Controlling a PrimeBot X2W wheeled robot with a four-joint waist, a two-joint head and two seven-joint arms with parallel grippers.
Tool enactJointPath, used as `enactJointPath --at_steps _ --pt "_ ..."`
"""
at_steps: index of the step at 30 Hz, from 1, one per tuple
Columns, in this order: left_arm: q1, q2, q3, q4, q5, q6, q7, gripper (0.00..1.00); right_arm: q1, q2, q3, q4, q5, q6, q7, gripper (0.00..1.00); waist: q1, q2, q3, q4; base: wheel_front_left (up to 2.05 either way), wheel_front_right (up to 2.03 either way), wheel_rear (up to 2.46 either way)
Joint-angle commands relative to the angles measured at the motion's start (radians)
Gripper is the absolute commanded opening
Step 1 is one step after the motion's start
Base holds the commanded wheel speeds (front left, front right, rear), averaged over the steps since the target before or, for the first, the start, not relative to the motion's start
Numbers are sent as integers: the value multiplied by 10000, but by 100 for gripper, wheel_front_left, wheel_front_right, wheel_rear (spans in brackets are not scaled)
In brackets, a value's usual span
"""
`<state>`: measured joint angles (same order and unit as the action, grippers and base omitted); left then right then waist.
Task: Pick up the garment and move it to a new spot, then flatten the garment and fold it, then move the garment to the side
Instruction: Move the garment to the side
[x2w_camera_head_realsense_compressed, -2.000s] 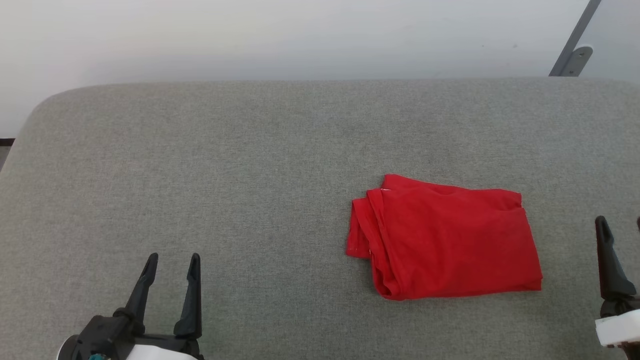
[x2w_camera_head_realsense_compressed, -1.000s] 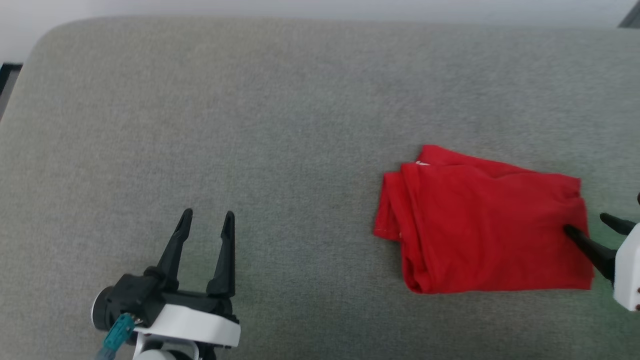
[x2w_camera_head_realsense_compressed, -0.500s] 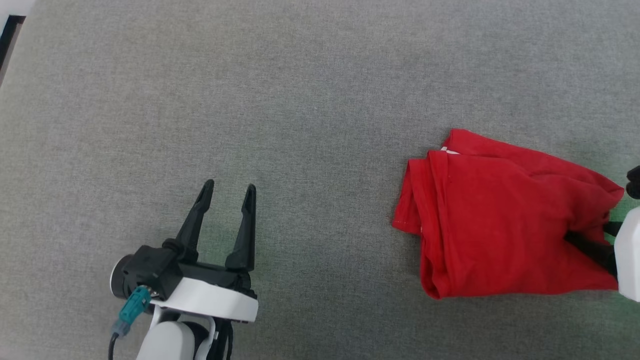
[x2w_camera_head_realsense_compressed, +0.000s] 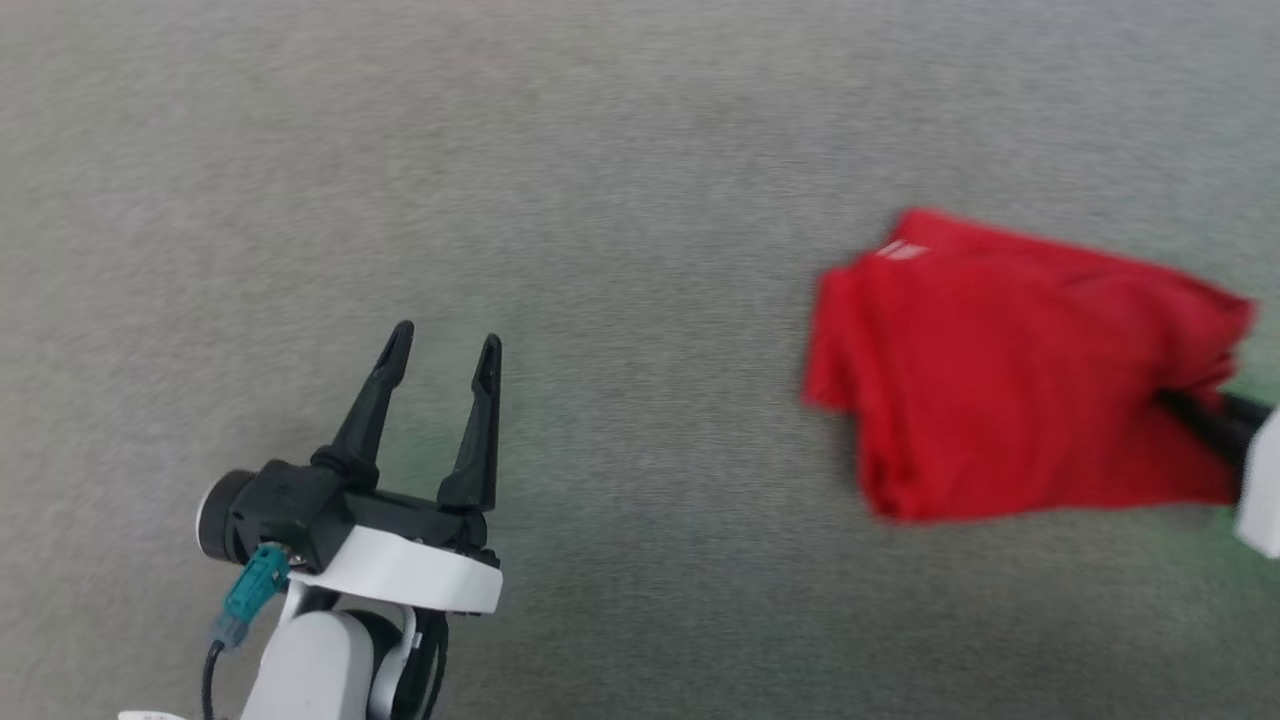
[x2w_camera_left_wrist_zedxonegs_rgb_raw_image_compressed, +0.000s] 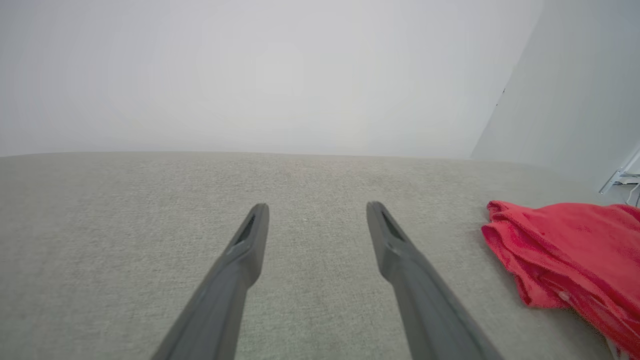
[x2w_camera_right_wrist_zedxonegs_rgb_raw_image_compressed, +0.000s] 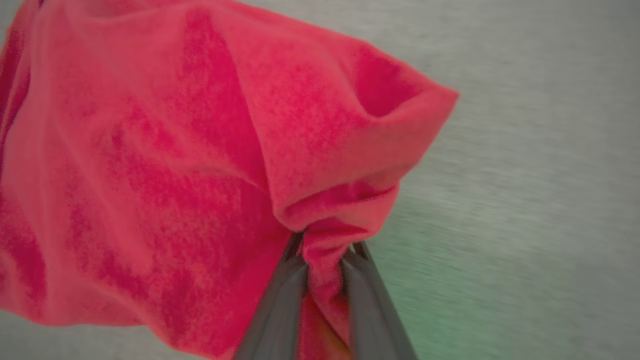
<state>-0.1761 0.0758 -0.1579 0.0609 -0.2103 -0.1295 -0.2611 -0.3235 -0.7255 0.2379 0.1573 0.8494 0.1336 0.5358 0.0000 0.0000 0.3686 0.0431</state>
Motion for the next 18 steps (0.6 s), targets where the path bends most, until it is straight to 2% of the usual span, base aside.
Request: enactJointPath --at_steps 1,6,8,14,18 --pt "-237 161 -46 -52 186 -15 -53 100 -150 -233 -296 308 -190 -38 -375 0 0 0 -35 -551 0 0 0" --pt "-677 434 -189 -131 172 -15 -53 100 -373 -511 -1010 1123 -315 -33 -1127 0 0 0 94 -1115 0 0 0" --pt "-1208 638 -483 -158 221 -15 -53 100 -769 -743 -1367 1924 -490 -33 -1566 0 0 0 399 -1453 0 0 0" --pt "-2330 952 -1046 -142 271 -3 -53 100 -1741 -1188 -1774 3308 -740 -33 -2335 0 0 0 1103 -1697 0 0 0" --pt "-3214 1063 -1359 -156 284 -3 -55 100 -2781 -1389 -1975 4442 -1316 -34 -3144 0 0 0 1730 -1694 0 0 0"
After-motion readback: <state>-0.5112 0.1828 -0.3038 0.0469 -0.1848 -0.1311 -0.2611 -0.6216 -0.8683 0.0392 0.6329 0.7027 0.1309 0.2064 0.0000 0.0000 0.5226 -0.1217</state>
